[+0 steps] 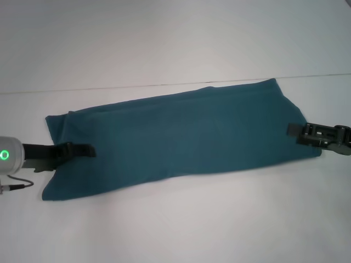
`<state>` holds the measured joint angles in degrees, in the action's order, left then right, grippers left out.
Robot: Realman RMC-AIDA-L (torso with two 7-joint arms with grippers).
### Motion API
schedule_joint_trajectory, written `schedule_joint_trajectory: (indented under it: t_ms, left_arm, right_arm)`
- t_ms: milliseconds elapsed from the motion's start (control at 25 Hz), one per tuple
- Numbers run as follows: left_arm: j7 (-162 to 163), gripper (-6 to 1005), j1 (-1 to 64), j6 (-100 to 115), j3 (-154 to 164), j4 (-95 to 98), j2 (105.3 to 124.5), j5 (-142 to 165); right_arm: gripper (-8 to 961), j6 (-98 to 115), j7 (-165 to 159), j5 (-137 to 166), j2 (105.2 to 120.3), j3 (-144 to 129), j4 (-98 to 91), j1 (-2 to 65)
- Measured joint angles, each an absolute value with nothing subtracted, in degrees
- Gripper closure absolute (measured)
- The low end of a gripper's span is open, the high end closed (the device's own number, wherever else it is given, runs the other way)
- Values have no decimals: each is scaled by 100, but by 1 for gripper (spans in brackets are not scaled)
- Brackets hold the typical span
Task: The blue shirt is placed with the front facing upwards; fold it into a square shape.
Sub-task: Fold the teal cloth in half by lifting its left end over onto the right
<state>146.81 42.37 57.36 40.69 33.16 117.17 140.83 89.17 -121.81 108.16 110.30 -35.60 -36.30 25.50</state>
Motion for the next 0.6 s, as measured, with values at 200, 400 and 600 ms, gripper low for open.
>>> schedule_joint_trajectory:
  t_ms: [200,400,600]
  left_arm:
    - [14893,249,4437,5843,4063,3315,11709,14100]
    - [15113,263,4573,5842,4196,3296,11638,14160]
    - [15273,319,4612,5793,4332,3276,11610,14263]
  right_arm:
    - [28,8912,-12181,10810,11030,-3559,-3630,2542]
    - [28,8903,-12181,10817,11030,-3480,-3630,2505]
    - [29,8917,-12176,10842,11030,-3373,-3630,2470]
